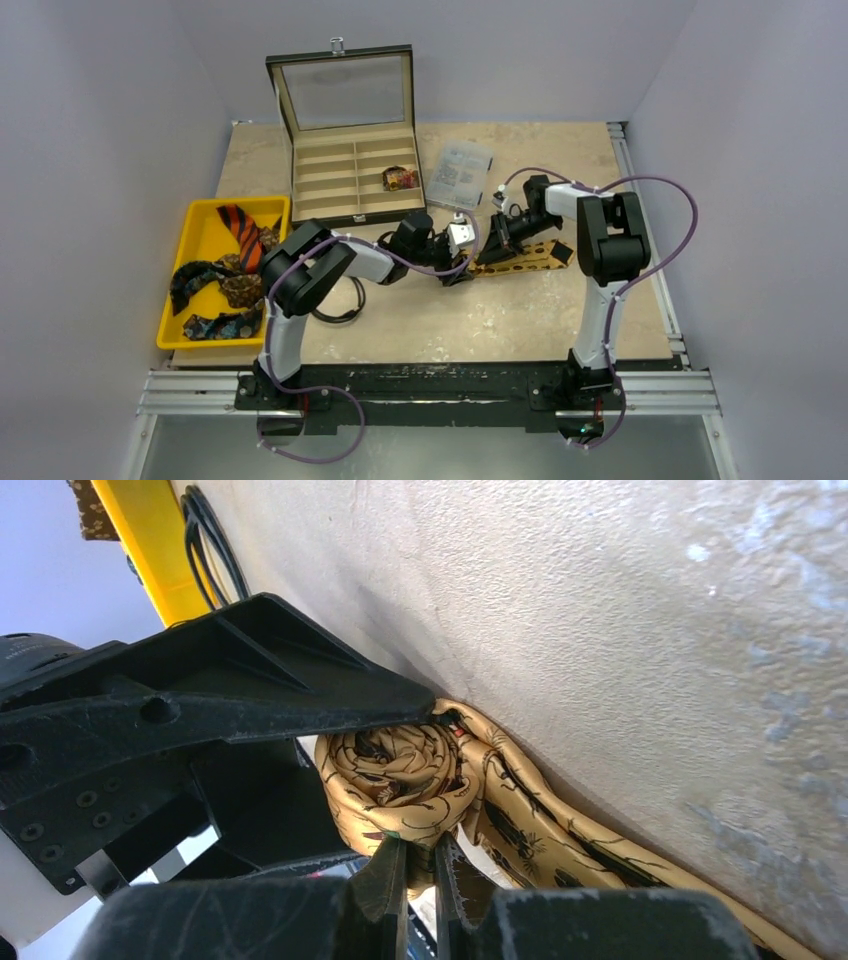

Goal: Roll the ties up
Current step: Roll the tie at the center of the board.

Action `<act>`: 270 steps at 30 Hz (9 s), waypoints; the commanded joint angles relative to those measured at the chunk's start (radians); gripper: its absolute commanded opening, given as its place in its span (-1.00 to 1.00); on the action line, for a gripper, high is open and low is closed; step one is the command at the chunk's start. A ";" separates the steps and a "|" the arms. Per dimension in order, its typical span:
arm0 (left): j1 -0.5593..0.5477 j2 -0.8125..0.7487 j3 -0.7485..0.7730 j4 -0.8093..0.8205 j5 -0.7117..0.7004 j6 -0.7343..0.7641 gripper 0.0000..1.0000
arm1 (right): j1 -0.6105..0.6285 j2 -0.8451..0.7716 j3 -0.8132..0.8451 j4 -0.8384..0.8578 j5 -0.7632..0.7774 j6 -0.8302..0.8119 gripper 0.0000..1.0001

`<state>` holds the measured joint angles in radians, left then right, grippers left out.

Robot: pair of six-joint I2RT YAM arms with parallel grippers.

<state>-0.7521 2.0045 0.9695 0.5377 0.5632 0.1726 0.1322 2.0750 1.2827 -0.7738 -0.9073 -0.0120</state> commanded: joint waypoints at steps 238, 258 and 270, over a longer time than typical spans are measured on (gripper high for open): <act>-0.023 0.037 -0.117 0.303 -0.046 -0.161 -0.03 | 0.152 0.036 -0.051 0.153 0.431 -0.056 -1.00; 0.013 -0.127 -0.146 -0.412 -0.153 0.151 -0.92 | 0.081 -0.146 0.035 -0.011 0.150 -0.116 -0.43; 0.012 -0.094 -0.083 -0.505 -0.148 0.163 -1.00 | 0.076 -0.159 0.040 0.098 0.287 -0.002 -0.18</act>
<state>-0.7471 1.8622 0.9192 0.2325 0.4450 0.3111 0.2024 1.9434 1.3266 -0.7357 -0.7166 -0.0555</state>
